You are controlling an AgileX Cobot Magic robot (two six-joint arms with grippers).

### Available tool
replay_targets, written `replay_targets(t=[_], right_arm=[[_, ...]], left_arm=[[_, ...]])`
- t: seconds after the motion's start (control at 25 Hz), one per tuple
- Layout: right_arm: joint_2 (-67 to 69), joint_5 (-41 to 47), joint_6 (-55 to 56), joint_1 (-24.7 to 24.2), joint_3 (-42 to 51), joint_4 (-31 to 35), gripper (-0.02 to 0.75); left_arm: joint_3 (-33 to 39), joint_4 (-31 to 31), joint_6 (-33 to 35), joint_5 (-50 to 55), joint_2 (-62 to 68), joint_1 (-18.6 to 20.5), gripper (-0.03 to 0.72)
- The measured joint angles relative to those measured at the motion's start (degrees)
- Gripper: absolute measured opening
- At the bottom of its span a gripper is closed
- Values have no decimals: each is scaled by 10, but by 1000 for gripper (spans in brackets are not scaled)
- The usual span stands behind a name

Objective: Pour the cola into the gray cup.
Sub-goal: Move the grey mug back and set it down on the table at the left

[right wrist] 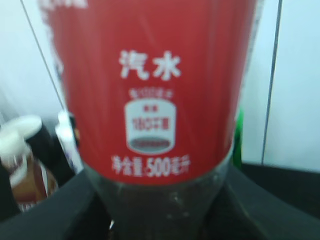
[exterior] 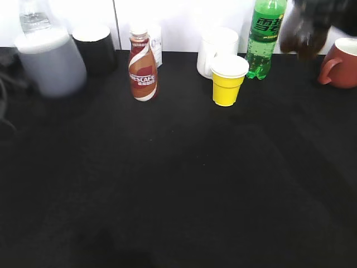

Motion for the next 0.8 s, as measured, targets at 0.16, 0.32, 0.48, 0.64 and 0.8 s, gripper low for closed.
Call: replay_targets(t=[0.16,0.32,0.48,0.64,0.8], right_arm=[[0,-15,-19,0,17,0,369],[0,-73,-59,0,55,32,369],[0,-92,-63,0,76,37,369],[0,-120,-63,0,78,39,369],[0,-126,-63,0,78,39,369]], left_arm=[[-47,8,16,0,49,0,50],[-121,78,16,-4,99,-1,50],[-142,80,17,-5,131,-1,50],[-149,79,21,0,160,-1,50],[-155,62,22,-15,191,-1,50]])
